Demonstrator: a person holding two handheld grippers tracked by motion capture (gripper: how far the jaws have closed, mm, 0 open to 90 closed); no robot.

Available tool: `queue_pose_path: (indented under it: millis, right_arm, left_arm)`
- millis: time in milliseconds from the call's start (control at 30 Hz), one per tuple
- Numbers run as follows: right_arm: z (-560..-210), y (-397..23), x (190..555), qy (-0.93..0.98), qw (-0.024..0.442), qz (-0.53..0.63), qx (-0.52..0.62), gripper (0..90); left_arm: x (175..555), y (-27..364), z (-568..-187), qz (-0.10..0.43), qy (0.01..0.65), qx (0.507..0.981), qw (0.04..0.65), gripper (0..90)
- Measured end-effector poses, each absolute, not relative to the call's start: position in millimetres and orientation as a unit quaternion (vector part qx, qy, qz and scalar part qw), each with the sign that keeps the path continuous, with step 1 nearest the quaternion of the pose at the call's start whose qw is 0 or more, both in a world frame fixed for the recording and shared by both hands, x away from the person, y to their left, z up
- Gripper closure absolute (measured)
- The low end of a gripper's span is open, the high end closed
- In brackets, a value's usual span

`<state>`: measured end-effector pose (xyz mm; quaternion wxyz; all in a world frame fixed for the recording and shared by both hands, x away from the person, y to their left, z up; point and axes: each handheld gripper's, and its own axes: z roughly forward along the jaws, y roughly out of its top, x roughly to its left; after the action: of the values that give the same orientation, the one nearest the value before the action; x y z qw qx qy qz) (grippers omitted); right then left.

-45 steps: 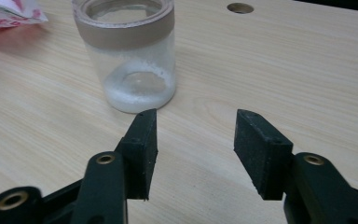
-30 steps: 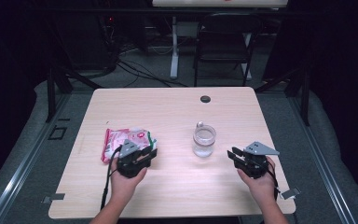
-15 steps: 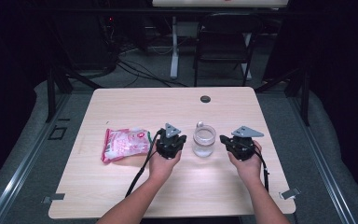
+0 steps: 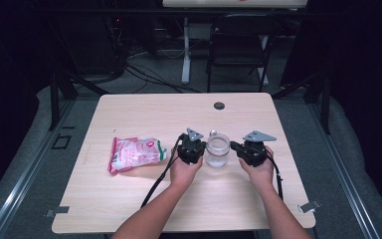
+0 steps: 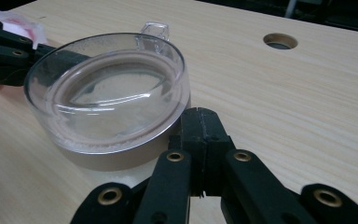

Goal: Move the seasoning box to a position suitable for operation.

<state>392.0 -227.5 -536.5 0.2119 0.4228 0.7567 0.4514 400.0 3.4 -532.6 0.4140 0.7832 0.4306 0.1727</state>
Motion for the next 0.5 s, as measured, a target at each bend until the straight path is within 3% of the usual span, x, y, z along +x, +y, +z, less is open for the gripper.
queue_pose_path:
  millis: [500]
  right_arm:
    - [-532,-215,363,0.779,0.202,0.439,0.399,90.0]
  left_arm:
    - [386,28,-532,0.135,0.399,0.801,0.427,90.0]
